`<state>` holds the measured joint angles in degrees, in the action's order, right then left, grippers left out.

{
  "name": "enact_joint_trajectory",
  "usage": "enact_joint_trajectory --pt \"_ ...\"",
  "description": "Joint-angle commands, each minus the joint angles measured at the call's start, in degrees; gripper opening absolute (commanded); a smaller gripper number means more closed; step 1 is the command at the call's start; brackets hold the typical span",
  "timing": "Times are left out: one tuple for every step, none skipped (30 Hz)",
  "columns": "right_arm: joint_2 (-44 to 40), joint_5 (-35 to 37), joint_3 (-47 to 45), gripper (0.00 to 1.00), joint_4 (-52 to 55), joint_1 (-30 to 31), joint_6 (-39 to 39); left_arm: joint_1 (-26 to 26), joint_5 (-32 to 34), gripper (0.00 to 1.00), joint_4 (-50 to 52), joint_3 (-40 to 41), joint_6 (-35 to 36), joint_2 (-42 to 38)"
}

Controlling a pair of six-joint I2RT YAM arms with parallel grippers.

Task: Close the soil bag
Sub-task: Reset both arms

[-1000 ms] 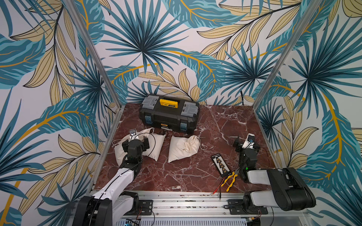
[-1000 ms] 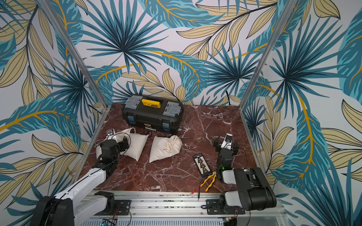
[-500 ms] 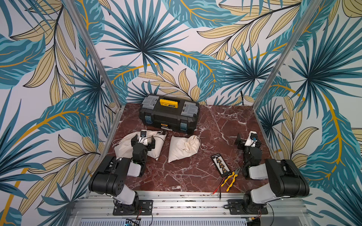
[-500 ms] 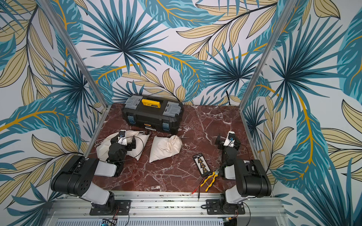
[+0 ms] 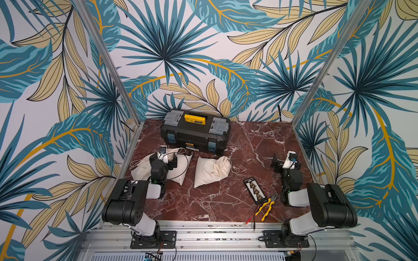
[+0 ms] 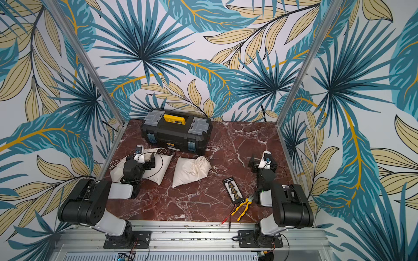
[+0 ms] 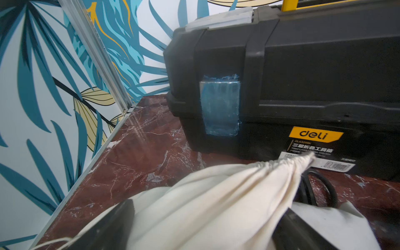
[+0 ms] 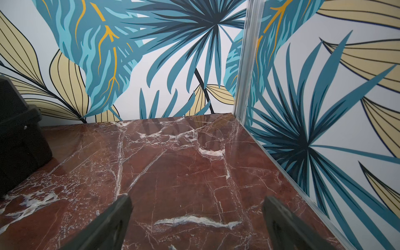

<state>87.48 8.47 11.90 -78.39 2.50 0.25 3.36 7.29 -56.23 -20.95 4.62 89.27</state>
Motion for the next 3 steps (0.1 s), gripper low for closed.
enact_joint_trajectory --pt "-0.2 -0.6 0.1 0.99 0.1 -0.3 0.7 -0.9 -4.9 1.00 1.9 -0.8 0.0 0.2" --pt "-0.2 -0.6 0.1 0.99 0.1 -0.3 0.7 -0.9 -4.9 1.00 1.7 -0.8 -0.1 0.3" --pt "-0.2 -0.5 0.0 0.99 0.1 -0.3 0.8 -0.9 -4.9 1.00 1.4 -0.6 0.1 0.2"
